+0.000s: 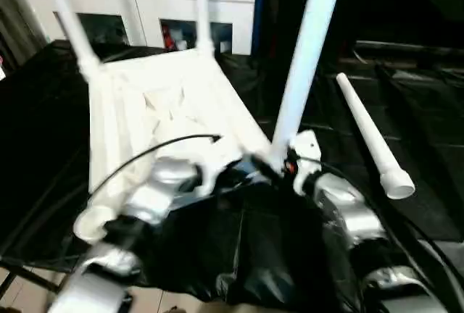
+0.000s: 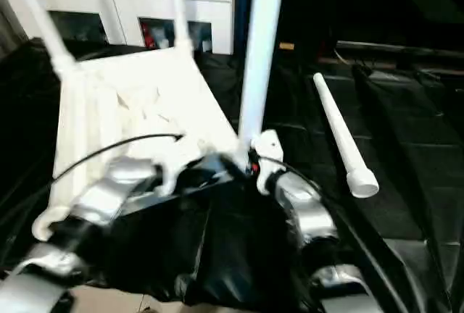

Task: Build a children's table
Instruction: Rotate leg to tighten

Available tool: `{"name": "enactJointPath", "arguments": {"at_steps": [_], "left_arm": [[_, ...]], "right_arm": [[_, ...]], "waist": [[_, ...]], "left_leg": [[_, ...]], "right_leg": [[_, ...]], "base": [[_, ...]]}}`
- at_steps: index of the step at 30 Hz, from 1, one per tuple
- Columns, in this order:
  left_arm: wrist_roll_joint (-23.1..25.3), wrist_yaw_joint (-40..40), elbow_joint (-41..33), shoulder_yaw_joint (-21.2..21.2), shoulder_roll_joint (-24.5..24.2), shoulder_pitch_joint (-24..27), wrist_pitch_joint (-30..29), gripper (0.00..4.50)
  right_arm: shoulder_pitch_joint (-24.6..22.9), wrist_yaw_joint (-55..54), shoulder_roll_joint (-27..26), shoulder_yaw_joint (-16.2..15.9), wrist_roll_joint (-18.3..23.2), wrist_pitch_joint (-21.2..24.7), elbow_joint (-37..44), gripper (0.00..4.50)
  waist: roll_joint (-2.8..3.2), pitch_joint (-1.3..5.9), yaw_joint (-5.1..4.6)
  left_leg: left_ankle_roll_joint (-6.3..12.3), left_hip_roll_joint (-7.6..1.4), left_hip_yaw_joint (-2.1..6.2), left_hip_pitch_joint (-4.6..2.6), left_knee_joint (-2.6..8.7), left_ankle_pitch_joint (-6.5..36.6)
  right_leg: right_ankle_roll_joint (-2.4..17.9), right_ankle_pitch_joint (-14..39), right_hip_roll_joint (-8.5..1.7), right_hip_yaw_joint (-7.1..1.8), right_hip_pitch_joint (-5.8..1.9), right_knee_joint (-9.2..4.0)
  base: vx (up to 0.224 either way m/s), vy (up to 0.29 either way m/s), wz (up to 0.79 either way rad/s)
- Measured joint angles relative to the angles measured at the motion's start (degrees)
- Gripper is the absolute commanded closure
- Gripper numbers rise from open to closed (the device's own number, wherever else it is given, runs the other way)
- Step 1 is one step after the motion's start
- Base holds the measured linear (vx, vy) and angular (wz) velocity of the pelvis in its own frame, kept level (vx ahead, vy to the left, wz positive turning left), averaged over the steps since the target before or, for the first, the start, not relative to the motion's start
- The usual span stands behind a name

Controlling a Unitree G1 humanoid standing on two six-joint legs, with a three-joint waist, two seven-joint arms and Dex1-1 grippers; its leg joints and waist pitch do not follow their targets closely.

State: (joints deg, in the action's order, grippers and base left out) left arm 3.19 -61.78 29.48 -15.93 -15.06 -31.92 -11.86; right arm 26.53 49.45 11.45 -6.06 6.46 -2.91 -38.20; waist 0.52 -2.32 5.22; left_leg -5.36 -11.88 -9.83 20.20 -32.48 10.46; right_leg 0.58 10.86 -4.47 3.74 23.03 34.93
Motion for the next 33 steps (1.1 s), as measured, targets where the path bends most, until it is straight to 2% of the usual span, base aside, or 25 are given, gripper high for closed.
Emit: {"name": "enactJointPath", "arguments": {"at_steps": [4,7,10,13,21,24,27,31,33], "left_arm": [[-1.33,-5.68,-0.30,-0.41,-2.35,-0.03,0.55,4.50],[-1.76,-8.80,-0.65,-0.82,-3.50,-0.07,0.67,4.50],[-2.38,-11.66,-0.62,-1.40,-4.55,-0.18,0.83,4.50],[-2.42,-13.25,-0.54,-1.74,-4.86,-0.18,1.11,4.50],[-2.48,-14.80,-0.54,-2.04,-5.00,-0.17,1.11,4.50],[-2.00,-11.65,0.53,-1.74,-4.13,-0.29,2.31,4.50],[-0.50,-4.76,2.70,-0.58,-1.79,-1.28,2.48,4.50],[1.50,4.99,2.93,0.44,2.26,-1.78,-0.57,4.50],[2.20,8.27,2.93,0.68,3.75,-1.90,-1.58,4.50]], "right_arm": [[-0.12,10.76,4.31,-2.88,0.54,0.21,2.18,0.57],[-0.54,15.91,5.55,-3.55,1.23,0.79,3.47,0.57],[-0.51,20.64,7.32,-5.00,1.41,0.63,4.29,0.83],[-0.48,22.94,7.99,-5.46,1.47,0.42,4.32,1.17],[-1.88,23.49,8.25,-5.42,2.09,1.59,6.30,1.64],[-2.34,19.51,6.88,-3.76,1.81,1.46,5.44,1.72],[-1.40,9.54,3.74,-0.92,1.10,1.15,1.76,1.74],[0.01,-6.35,-1.29,2.50,-0.03,1.05,-1.42,1.74],[0.26,-11.77,-3.17,3.52,-0.30,0.95,-2.32,1.75]], "waist": [[-0.33,-0.19,0.29],[-0.64,-0.29,0.71],[-0.75,-0.30,1.26],[-0.85,-0.26,1.57],[-0.90,-0.23,1.79],[-0.92,-0.22,1.72],[-1.12,-0.25,1.22],[-1.17,-0.23,-0.14],[-1.15,-0.22,-0.21]], "left_leg": [[0.01,-0.01,-0.01,0.12,-0.08,0.00],[0.02,-0.03,-0.03,0.10,-0.10,0.00],[0.03,-0.04,-0.05,0.06,-0.14,0.01],[0.03,-0.05,-0.11,0.01,-0.17,0.01],[0.03,-0.05,-0.07,-0.01,-0.19,0.01],[0.02,-0.03,-0.06,-0.06,-0.18,0.01],[0.00,-0.02,-0.04,-0.19,-0.14,0.00],[-0.01,0.00,0.00,-0.21,-0.09,0.00],[-0.01,0.00,0.01,-0.23,-0.07,0.00]], "right_leg": [[-0.01,0.05,-0.02,-0.01,0.00,0.00],[0.01,0.09,-0.02,0.00,0.00,0.00],[0.02,0.10,-0.02,0.01,0.02,-0.01],[0.03,0.10,-0.02,0.00,0.00,0.00],[0.03,0.10,-0.04,0.00,-0.03,0.02],[0.04,0.09,-0.05,-0.04,-0.22,0.03],[-0.16,0.18,-0.06,-0.03,-0.30,0.06],[-0.18,0.18,-0.05,-0.02,-0.22,0.01],[-0.19,0.18,-0.05,-0.02,-0.21,0.02]], "base": [[0.000,0.000,0.00],[0.000,0.000,0.00],[0.000,0.000,0.00],[0.000,0.000,0.00],[0.000,0.000,0.00],[0.000,0.000,0.00],[0.000,0.000,0.00],[-0.015,-0.001,-0.02],[0.000,0.000,0.00]]}}
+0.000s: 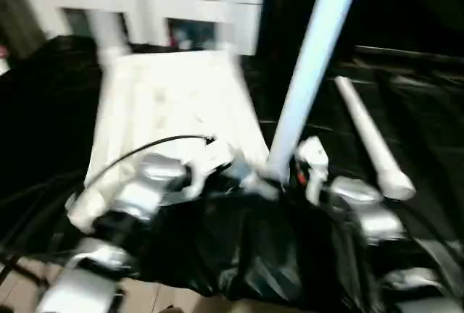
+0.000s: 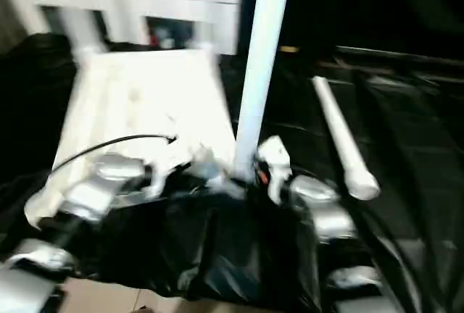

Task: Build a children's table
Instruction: Rotate leg to tighten

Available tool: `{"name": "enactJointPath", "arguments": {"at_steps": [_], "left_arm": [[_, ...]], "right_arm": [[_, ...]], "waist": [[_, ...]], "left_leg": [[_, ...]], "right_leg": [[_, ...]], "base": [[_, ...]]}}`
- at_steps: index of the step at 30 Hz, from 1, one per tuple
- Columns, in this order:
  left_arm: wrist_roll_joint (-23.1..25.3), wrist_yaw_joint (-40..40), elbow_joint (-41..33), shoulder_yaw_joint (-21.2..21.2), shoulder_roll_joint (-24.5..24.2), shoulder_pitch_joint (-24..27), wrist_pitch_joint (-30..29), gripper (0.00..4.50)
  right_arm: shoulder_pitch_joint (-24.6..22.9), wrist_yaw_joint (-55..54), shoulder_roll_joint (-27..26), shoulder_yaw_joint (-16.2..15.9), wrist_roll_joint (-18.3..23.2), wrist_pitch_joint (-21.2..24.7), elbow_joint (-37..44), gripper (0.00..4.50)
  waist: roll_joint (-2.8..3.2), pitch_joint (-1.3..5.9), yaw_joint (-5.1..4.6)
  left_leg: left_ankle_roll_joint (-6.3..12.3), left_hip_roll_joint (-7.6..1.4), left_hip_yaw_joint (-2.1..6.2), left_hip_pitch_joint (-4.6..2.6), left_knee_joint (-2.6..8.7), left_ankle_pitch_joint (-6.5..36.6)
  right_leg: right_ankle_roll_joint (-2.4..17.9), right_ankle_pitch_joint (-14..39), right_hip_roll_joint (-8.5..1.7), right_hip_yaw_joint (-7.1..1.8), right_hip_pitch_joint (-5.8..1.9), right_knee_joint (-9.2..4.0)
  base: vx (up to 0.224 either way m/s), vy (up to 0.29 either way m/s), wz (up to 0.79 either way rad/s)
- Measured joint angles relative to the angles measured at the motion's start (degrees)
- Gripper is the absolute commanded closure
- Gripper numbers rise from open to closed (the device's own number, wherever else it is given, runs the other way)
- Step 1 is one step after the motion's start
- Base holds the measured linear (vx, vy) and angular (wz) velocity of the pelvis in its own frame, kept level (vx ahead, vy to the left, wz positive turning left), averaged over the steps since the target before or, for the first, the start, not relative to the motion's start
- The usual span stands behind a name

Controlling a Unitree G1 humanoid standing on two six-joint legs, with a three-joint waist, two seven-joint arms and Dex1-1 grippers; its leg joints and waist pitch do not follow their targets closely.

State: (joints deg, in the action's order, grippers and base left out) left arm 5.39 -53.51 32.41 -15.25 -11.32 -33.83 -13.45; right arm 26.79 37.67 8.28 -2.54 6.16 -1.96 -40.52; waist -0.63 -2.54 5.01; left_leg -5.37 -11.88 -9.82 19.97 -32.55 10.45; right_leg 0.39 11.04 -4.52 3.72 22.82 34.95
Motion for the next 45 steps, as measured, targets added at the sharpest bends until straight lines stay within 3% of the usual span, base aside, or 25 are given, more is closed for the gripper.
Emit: {"name": "enactJointPath", "arguments": {"at_steps": [5,7,13,21,30,32,34,41,45], "left_arm": [[1.44,6.98,0.37,0.39,3.43,-0.38,-1.41,4.50],[1.87,8.49,0.62,0.45,4.35,-0.47,-1.36,4.50],[1.67,7.58,0.51,0.50,4.37,-0.47,-1.18,4.50],[-0.69,-3.77,-0.39,-0.42,-1.08,0.17,2.24,4.50],[-3.65,-17.01,-1.03,-1.17,-6.87,0.35,3.72,4.50],[-4.10,-19.07,-1.33,-1.64,-7.56,0.40,3.72,4.50],[-4.51,-20.53,-1.45,-2.03,-8.08,0.43,3.72,4.50],[-5.10,-23.87,-1.46,-2.73,-8.77,0.44,3.71,4.50],[-5.08,-23.82,-1.33,-2.79,-8.69,0.44,3.85,4.50]], "right_arm": [[1.90,-11.25,-2.96,1.03,-2.02,-0.97,-2.47,1.75],[2.21,-13.52,-3.75,1.80,-2.32,-2.05,-3.32,1.19],[2.19,-12.80,-3.98,2.06,-2.37,-3.19,-3.33,0.61],[1.62,3.26,0.85,-1.91,-2.07,-5.00,-2.20,0.61],[-0.09,26.14,8.27,-7.08,0.50,-5.00,2.89,0.61],[-0.26,29.67,9.24,-7.68,1.02,-4.41,3.88,0.94],[-0.26,31.79,9.83,-8.04,1.32,-3.95,4.29,0.96],[-1.19,35.87,11.08,-8.99,2.78,-1.65,6.62,1.68],[-1.93,35.51,11.02,-8.76,2.95,-1.13,7.43,1.77]], "waist": [[0.33,0.16,-0.08],[0.64,0.31,0.01],[1.16,0.53,-0.02],[1.20,0.40,0.15],[0.53,-0.03,0.93],[0.42,-0.10,1.36],[0.36,-0.13,1.70],[0.37,-0.14,2.11],[0.38,-0.14,2.25]], "left_leg": [[0.00,0.02,-0.01,0.03,0.01,0.00],[0.00,0.03,-0.02,0.07,0.01,0.00],[0.00,0.01,-0.02,0.15,0.04,0.00],[0.00,-0.01,-0.02,0.23,0.10,0.00],[0.02,-0.04,-0.07,0.32,-0.06,0.01],[0.03,-0.05,-0.08,0.34,-0.08,0.01],[0.03,-0.06,-0.09,0.34,-0.09,0.01],[0.03,-0.06,-0.09,0.35,-0.11,0.01],[0.03,-0.06,-0.08,0.31,-0.12,0.01]], "right_leg": [[0.02,-0.03,0.00,-0.03,0.03,0.00],[0.04,-0.06,0.00,-0.04,0.03,-0.01],[0.16,-0.10,0.02,-0.04,0.07,-0.02],[0.16,-0.10,0.04,-0.02,0.22,-0.03],[0.18,-0.08,0.03,-0.01,0.28,-0.06],[0.19,-0.08,0.03,0.00,0.28,-0.06],[0.19,-0.08,0.03,0.00,0.28,-0.06],[0.19,-0.08,0.02,0.01,0.28,-0.04],[0.19,-0.08,0.01,0.01,0.25,-0.02]], "base": [[0.000,0.000,0.00],[0.000,0.000,0.00],[0.000,0.000,0.00],[0.000,0.000,0.00],[0.000,0.000,0.00],[0.000,0.000,0.00],[0.000,0.000,0.00],[0.000,0.000,0.00],[0.000,0.000,0.00]]}}
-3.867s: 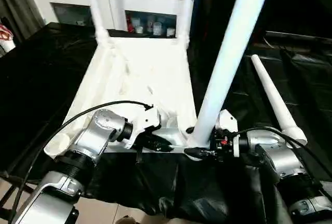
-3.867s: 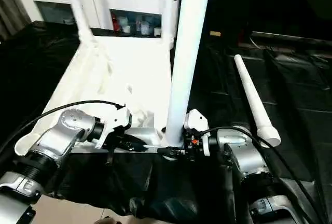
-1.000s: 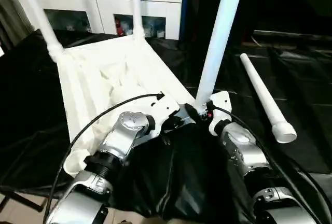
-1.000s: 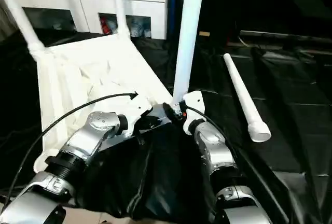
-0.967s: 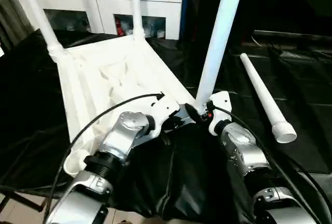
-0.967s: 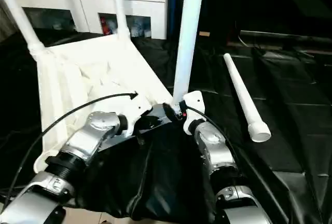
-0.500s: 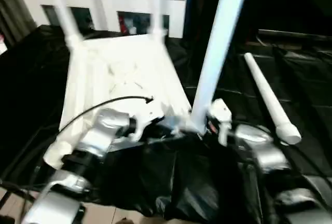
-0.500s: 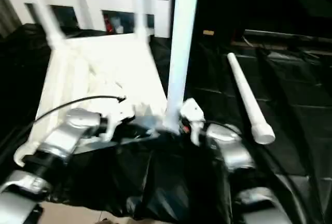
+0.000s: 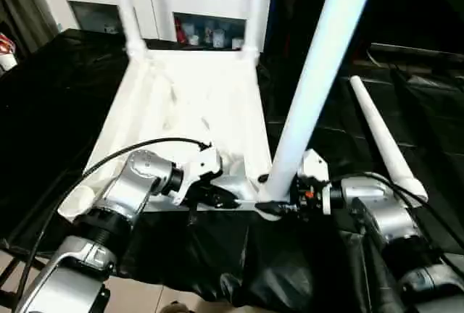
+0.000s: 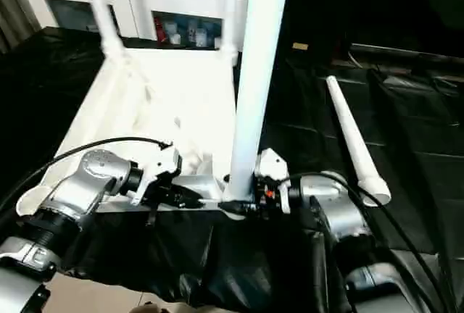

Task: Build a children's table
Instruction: Rotate leg to tighten

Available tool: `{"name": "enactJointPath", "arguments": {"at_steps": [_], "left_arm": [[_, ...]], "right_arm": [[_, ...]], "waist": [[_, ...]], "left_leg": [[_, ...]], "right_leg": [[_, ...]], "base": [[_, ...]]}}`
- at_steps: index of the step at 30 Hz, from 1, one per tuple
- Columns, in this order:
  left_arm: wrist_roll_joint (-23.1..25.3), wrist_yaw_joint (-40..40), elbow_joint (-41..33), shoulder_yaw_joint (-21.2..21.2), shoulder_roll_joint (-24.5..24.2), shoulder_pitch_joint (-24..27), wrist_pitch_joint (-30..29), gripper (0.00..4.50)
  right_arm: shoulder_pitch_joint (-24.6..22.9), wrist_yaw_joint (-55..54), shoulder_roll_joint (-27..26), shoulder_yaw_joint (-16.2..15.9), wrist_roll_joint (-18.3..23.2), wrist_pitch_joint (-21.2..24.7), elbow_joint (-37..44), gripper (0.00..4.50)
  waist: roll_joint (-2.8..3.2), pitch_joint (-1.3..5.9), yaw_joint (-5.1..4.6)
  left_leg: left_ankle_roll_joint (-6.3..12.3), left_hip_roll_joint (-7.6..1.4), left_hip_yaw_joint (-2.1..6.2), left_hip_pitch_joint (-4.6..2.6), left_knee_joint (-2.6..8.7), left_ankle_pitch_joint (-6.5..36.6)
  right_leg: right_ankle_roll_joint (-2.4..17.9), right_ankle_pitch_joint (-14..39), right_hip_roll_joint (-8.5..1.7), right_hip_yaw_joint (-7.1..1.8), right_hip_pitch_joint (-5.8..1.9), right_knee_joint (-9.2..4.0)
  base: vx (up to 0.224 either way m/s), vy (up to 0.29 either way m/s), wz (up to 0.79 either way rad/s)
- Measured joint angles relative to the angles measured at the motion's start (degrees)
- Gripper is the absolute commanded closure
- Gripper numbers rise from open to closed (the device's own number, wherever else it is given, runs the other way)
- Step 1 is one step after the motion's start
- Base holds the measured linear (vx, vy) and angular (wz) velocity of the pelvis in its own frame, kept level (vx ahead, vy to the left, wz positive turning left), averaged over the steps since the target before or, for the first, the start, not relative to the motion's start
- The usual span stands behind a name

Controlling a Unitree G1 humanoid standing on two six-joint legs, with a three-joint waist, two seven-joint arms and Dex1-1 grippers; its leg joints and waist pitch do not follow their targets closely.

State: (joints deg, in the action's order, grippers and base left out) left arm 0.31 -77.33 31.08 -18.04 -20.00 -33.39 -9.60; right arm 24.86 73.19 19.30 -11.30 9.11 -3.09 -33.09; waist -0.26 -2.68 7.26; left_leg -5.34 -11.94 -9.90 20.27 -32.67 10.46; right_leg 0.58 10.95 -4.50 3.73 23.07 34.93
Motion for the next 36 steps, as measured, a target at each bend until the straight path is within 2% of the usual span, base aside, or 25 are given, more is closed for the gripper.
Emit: {"name": "enactJointPath", "arguments": {"at_steps": [3,4,11,15,19,21,24,30,36], "left_arm": [[0.11,0.60,0.21,0.07,0.18,0.00,0.08,4.50],[0.58,3.08,0.55,0.61,0.90,0.00,0.10,4.50],[3.61,19.18,1.42,2.98,6.66,-0.28,-2.28,4.50],[5.14,27.25,1.09,3.68,10.64,-0.51,-5.38,4.50],[6.45,33.00,0.97,3.75,13.84,-0.52,-6.62,4.50],[6.65,33.59,0.97,3.68,14.21,-0.52,-6.62,4.50],[6.64,33.74,0.97,3.64,14.50,-0.53,-6.60,4.50],[6.65,34.05,1.22,3.61,14.77,-0.73,-6.50,4.50],[6.77,34.20,3.64,3.14,16.01,-2.37,-5.24,4.50]], "right_arm": [[-0.52,-1.13,-0.38,0.46,-0.03,0.18,0.30,1.78],[-0.82,-4.66,-1.46,1.76,-0.58,0.06,-0.21,1.79],[1.07,-29.08,-9.04,7.48,-2.58,-0.61,-6.12,1.80],[2.55,-41.61,-12.68,9.48,-3.63,0.24,-8.04,1.81],[3.87,-50.11,-14.80,10.74,-5.28,-0.29,-9.72,1.81],[3.98,-51.04,-14.95,10.77,-5.36,-0.88,-10.00,1.25],[3.89,-51.08,-15.58,11.53,-5.17,-1.55,-10.31,0.93],[3.67,-51.54,-15.81,11.49,-5.35,-2.26,-9.99,0.47],[-0.57,-50.03,-13.14,11.41,-5.06,-0.73,-3.19,0.47]], "waist": [[0.03,0.01,0.04],[0.04,0.02,-0.09],[0.01,-0.01,-2.21],[0.17,0.08,-2.34],[0.63,0.36,-2.19],[0.76,0.45,-2.12],[1.06,0.56,-2.12],[1.30,0.48,-2.18],[1.47,0.45,-1.71]], "left_leg": [[0.00,0.00,0.01,-0.07,0.00,0.00],[-0.01,0.00,0.02,-0.16,0.00,0.00],[-0.03,0.05,0.06,-0.25,0.09,-0.01],[-0.03,0.06,0.07,-0.29,0.21,-0.01],[-0.03,0.08,0.05,-0.23,0.20,-0.01],[-0.03,0.08,0.05,-0.21,0.21,-0.01],[-0.03,0.08,0.05,-0.17,0.21,0.00],[-0.03,0.08,0.05,-0.15,0.20,0.00],[-0.02,0.08,-0.01,-0.03,0.20,-0.01]], "right_leg": [[0.00,0.00,0.00,-0.01,-0.04,0.01],[0.04,-0.03,0.00,-0.02,-0.13,0.03],[-0.08,0.00,0.00,-0.05,-0.23,0.03],[-0.10,-0.01,0.00,-0.04,-0.20,0.03],[-0.07,-0.03,0.00,-0.07,-0.21,0.01],[-0.02,-0.05,0.00,-0.07,-0.21,0.01],[-0.10,0.01,0.00,-0.07,-0.20,-0.03],[-0.09,0.00,0.00,-0.07,-0.20,-0.08],[-0.12,0.03,-0.02,-0.14,-0.14,-0.17]], "base": [[0.000,0.000,0.00],[0.000,0.000,0.00],[0.000,0.000,0.00],[0.000,0.000,0.00],[0.000,0.000,0.00],[0.000,0.000,0.00],[0.000,0.000,0.00],[0.000,0.000,0.00],[0.000,0.000,0.00]]}}
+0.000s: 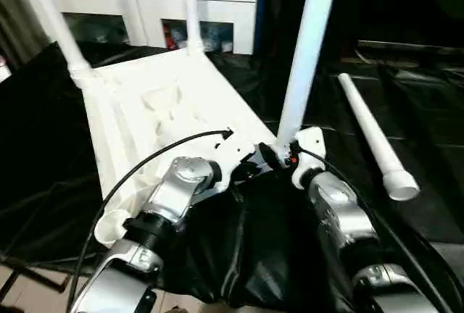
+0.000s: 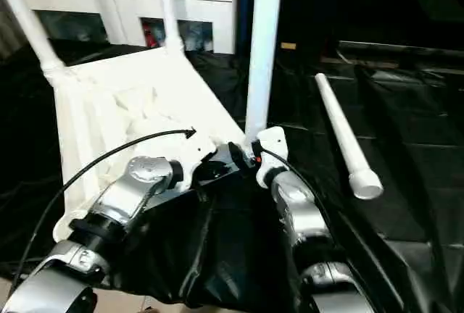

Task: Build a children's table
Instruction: Rotate leg to tighten

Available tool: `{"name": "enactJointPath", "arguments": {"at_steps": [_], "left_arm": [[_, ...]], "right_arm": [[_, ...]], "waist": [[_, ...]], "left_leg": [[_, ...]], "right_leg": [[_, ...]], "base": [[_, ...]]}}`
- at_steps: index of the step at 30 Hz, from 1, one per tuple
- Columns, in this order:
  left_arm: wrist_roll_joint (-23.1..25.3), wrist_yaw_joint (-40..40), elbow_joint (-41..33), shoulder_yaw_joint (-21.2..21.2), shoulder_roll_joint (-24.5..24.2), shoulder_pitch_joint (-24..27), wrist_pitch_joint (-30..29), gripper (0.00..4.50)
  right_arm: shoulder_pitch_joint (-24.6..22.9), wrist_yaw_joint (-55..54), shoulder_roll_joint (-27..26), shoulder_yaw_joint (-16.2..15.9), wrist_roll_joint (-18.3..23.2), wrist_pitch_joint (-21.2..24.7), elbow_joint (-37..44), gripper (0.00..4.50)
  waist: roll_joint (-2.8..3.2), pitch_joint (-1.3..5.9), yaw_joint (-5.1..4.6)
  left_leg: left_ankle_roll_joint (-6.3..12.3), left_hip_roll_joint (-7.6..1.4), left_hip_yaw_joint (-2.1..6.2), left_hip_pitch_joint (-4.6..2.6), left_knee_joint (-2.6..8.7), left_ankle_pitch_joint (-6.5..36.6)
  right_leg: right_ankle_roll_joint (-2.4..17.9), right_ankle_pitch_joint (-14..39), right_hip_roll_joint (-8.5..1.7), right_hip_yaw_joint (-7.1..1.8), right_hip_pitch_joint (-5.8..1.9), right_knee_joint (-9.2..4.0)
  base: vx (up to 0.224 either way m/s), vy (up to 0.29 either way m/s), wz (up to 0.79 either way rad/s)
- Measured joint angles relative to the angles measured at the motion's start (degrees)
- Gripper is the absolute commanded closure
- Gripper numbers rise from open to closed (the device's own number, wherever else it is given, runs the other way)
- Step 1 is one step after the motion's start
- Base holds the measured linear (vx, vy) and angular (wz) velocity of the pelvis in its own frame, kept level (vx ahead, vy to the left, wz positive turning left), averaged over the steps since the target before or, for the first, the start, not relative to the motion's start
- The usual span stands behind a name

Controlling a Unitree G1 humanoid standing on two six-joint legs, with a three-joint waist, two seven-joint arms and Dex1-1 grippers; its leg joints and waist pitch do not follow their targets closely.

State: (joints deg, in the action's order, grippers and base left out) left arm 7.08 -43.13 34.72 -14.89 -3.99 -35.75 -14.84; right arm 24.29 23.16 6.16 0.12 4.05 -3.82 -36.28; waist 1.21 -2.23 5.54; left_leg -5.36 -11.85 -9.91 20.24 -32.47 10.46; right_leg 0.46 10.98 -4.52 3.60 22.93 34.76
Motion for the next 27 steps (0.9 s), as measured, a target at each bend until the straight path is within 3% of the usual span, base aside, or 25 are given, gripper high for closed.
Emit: {"name": "enactJointPath", "arguments": {"at_steps": [4,11,17,18,19,20,22,27], "left_arm": [[-0.03,0.19,0.99,-0.02,0.18,-0.70,0.24,4.50],[0.00,1.10,1.84,0.03,0.05,-0.91,1.48,4.50],[0.00,1.38,1.84,0.03,0.15,-0.92,1.57,4.50],[0.00,1.41,1.84,0.03,0.17,-0.92,1.61,4.22],[-0.59,1.41,1.60,0.48,0.01,-0.78,1.81,4.22],[-1.96,1.20,0.53,1.68,-0.55,-0.38,1.87,4.22],[-4.72,1.14,-4.34,5.13,-2.35,-0.69,2.40,4.22],[-6.21,1.61,-9.41,10.91,-8.69,-3.12,1.37,4.22]], "right_arm": [[-5.65,6.29,4.05,0.81,3.78,3.66,9.31,0.47],[-9.39,15.32,10.96,2.47,9.19,8.50,17.75,0.47],[-9.40,16.17,10.77,2.47,9.36,8.80,17.91,0.47],[-9.46,16.42,10.89,2.46,9.41,8.96,18.06,0.41],[-9.60,17.28,11.52,2.05,9.27,9.46,18.25,0.41],[-8.96,17.34,12.08,1.15,8.28,9.83,17.31,0.41],[-7.83,16.85,12.55,-0.18,5.73,10.47,14.75,0.41],[-8.21,17.21,12.31,-3.06,4.53,11.70,15.49,0.41]], "waist": [[-0.05,-0.03,0.11],[-0.22,-0.13,0.27],[-0.21,-0.13,0.34],[-0.22,-0.13,0.34],[-0.50,-0.28,0.36],[-0.54,-0.33,0.30],[-1.50,-0.79,0.19],[-1.46,-0.76,0.28]], "left_leg": [[0.02,0.00,0.01,0.23,-0.02,0.00],[0.03,-0.02,0.03,0.28,0.02,0.00],[0.03,-0.01,0.04,0.32,0.01,0.00],[0.03,-0.01,0.03,0.34,0.00,0.00],[0.03,-0.01,0.03,0.36,0.00,0.00],[0.03,0.00,0.04,0.37,0.00,0.00],[-0.02,-0.21,0.17,0.86,-0.21,-0.04],[0.42,-0.12,0.13,1.11,-0.37,-0.29]], "right_leg": [[-0.04,0.02,0.00,0.01,0.01,-0.06],[-0.36,0.18,0.00,0.04,0.00,-0.05],[-0.37,0.17,0.01,0.05,0.05,-0.04],[-0.37,0.17,0.01,0.05,0.05,-0.04],[-0.38,0.17,0.00,0.05,0.06,-0.04],[-0.33,0.15,0.00,0.03,0.16,0.07],[0.09,-0.10,0.21,0.33,0.71,0.18],[0.13,-0.10,0.16,0.20,0.93,0.17]], "base": [[0.000,0.000,0.00],[0.000,0.000,0.00],[0.000,0.000,0.00],[0.000,0.000,0.00],[0.000,0.000,0.00],[0.000,0.000,0.00],[0.000,0.000,0.00],[0.000,0.000,0.00]]}}
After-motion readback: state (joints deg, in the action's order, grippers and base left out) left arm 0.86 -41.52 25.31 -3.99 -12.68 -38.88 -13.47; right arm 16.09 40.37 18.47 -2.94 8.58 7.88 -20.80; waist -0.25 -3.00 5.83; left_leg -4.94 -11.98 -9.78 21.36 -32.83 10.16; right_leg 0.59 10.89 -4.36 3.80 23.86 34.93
